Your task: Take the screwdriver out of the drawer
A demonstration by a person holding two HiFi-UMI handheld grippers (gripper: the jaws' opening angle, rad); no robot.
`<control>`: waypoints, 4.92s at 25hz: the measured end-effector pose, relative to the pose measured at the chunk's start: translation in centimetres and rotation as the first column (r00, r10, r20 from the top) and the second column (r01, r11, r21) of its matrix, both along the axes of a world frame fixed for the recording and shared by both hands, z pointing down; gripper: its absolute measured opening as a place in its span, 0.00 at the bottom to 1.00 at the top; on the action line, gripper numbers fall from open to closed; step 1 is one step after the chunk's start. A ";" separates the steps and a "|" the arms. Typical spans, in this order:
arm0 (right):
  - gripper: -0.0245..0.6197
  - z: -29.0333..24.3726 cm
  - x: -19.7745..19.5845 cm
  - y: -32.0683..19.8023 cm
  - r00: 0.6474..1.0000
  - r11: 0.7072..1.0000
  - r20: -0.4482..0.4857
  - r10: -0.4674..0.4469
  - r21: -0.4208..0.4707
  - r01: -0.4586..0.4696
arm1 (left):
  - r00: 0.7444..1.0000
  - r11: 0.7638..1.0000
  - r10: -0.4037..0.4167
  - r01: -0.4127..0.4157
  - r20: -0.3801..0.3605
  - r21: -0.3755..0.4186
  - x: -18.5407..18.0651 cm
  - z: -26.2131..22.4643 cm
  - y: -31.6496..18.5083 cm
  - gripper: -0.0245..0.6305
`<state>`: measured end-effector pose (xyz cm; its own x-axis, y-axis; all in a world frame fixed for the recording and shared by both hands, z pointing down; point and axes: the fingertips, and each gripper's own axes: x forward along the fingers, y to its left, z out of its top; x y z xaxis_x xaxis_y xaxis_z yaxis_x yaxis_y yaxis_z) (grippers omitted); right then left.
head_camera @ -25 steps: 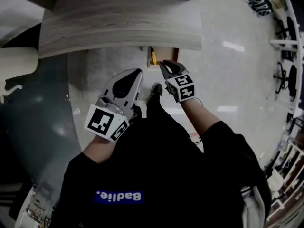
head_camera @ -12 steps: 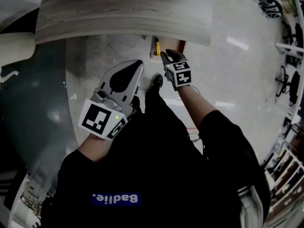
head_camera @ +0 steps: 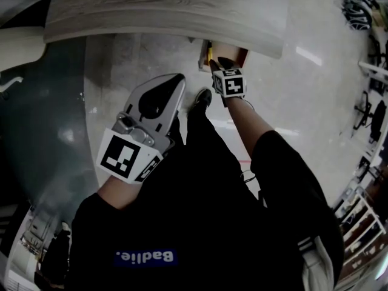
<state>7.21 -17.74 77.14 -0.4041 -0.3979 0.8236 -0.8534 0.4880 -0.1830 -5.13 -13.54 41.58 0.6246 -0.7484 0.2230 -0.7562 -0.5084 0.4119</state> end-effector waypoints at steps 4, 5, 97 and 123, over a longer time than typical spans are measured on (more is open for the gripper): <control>0.25 2.1 0.0 -1.0 1.000 1.000 -0.021 -0.006 -0.011 0.006 | 1.000 1.000 -0.002 0.002 -0.006 -0.007 -0.3 1.1 -0.3 0.04; 0.25 2.5 0.0 -1.1 1.000 1.000 -0.027 -0.008 -0.016 0.007 | 1.000 1.000 -0.002 0.002 -0.007 -0.008 -0.2 1.3 -0.4 0.04; 0.19 -22.6 0.9 7.0 0.988 0.990 0.152 -0.032 0.140 0.011 | 0.981 0.976 0.192 -0.188 -0.024 0.113 3.7 -6.8 5.9 0.04; 0.19 -41.8 -5.2 9.2 0.825 0.931 0.533 -0.187 0.363 -0.024 | 0.973 0.968 0.231 -0.230 -0.002 0.105 4.7 -7.7 7.1 0.04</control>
